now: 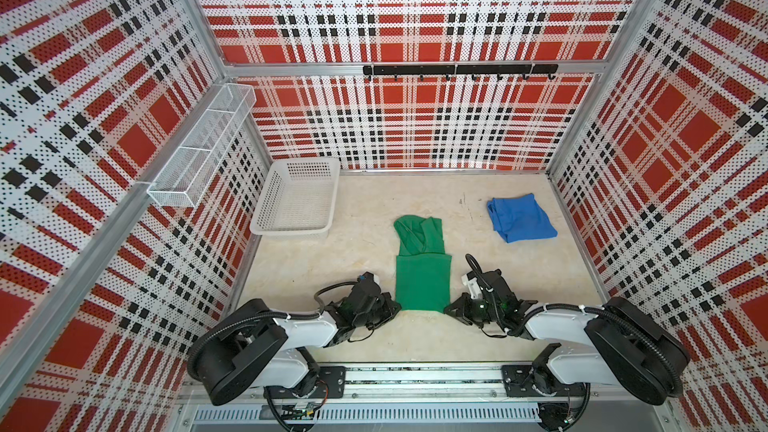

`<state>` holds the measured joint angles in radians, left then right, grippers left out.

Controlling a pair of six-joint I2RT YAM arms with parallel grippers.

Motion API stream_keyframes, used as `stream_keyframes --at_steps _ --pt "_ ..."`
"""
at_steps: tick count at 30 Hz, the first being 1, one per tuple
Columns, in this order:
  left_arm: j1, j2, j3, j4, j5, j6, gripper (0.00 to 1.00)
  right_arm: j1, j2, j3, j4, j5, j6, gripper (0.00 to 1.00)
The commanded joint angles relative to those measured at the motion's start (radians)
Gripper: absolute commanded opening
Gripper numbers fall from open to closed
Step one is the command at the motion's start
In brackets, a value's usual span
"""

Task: Fold and stack the tank tops
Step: 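Grasp the near edge of the green bundle with both grippers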

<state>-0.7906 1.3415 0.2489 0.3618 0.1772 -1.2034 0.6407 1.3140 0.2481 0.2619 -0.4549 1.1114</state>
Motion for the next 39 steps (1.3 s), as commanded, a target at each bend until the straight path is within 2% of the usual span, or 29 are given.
stream_keyframes --at_steps 1,7,17,25,29,39 --pt "0.005 0.000 0.023 -0.037 -0.011 0.028 0.00 0.009 -0.047 0.028 -0.116 0.038 -0.033 0.00" --pt "0.000 -0.091 0.029 -0.134 -0.040 0.040 0.00 0.015 -0.121 0.070 -0.263 0.058 -0.082 0.00" --pt "-0.099 -0.322 0.060 -0.366 -0.163 -0.008 0.00 0.088 -0.257 0.193 -0.540 0.134 -0.156 0.00" --pt "-0.107 -0.405 0.189 -0.515 -0.228 0.040 0.00 0.089 -0.297 0.362 -0.728 0.181 -0.257 0.00" --pt "-0.064 -0.394 0.270 -0.585 -0.234 0.125 0.00 0.074 -0.252 0.444 -0.784 0.209 -0.345 0.00" --pt "0.121 -0.273 0.401 -0.575 -0.152 0.340 0.00 -0.021 -0.069 0.678 -0.868 0.202 -0.552 0.00"
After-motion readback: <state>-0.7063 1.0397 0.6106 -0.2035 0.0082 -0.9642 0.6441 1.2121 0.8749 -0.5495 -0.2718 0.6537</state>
